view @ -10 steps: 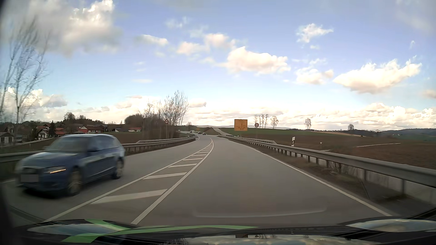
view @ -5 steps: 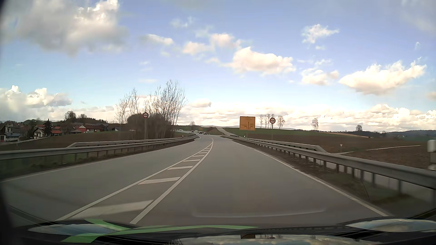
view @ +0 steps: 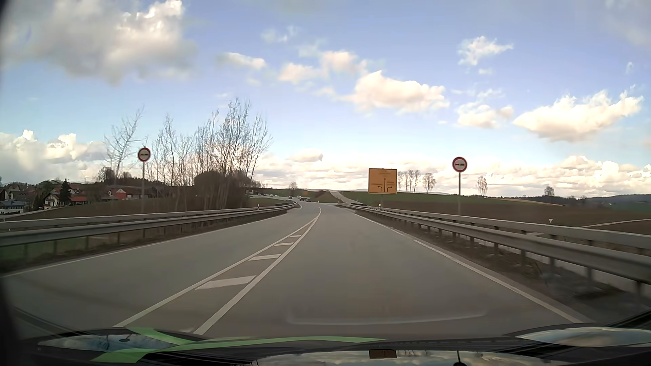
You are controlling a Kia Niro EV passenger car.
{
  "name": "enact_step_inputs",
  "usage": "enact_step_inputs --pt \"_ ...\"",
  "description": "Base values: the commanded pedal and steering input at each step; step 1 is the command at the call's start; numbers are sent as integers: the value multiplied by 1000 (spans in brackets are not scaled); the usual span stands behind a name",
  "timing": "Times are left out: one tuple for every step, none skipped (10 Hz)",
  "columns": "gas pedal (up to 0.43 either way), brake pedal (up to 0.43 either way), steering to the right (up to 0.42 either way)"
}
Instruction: Follow the waypoints while adhering to traffic rules and regulations
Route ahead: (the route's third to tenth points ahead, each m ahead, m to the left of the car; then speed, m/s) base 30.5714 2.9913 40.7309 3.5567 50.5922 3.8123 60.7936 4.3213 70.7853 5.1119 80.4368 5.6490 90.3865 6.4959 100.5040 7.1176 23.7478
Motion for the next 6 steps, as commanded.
enact_step_inputs --pt "118 0 -11" --pt "118 0 -11" --pt "118 0 -11" --pt "118 0 -10" --pt "118 0 -10" --pt "118 0 -10"
